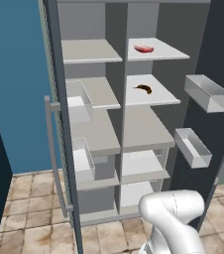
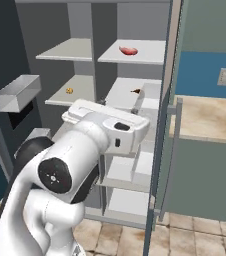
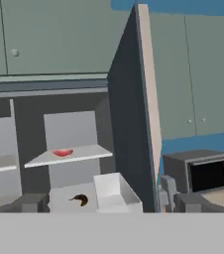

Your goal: Pick up the frozen steak from the freezer, place it on any shelf in the fridge, and close the fridge and freezer doors when done.

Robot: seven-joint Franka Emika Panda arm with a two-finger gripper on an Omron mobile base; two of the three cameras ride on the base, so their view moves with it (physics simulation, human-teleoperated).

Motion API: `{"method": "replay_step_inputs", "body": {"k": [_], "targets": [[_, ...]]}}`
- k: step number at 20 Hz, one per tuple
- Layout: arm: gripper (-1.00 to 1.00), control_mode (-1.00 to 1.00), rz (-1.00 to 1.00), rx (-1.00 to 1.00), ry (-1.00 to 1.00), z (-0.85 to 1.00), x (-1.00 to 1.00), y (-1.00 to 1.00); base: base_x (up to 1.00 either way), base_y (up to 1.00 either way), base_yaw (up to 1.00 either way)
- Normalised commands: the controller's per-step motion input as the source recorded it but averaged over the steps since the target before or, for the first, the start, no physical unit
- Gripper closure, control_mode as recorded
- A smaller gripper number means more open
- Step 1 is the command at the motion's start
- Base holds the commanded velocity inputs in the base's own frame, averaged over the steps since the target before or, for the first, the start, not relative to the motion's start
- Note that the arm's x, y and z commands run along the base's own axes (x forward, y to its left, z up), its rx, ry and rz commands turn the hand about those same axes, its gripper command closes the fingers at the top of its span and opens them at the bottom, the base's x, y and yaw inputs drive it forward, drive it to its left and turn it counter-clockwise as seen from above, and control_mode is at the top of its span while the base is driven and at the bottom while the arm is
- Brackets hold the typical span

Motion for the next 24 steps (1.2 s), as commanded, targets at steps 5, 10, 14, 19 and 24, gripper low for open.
{"method": "replay_step_inputs", "body": {"k": [5,10,14,19,24], "targets": [[-1.00,-1.00,-0.01,0.37,-0.12,0.12,0.05,-1.00,0.00,0.00,0.00],[-1.00,-1.00,0.02,0.34,-0.03,-0.11,0.62,-0.94,0.00,0.00,0.00],[-1.00,-1.00,0.09,0.31,0.00,-0.37,0.91,-0.66,0.00,0.00,0.00],[-1.00,-1.00,0.16,0.27,0.00,-0.44,0.80,-0.62,0.00,0.00,0.00],[-1.00,-1.00,0.21,0.28,-0.01,-0.50,0.77,-0.55,0.00,0.00,0.00]]}}
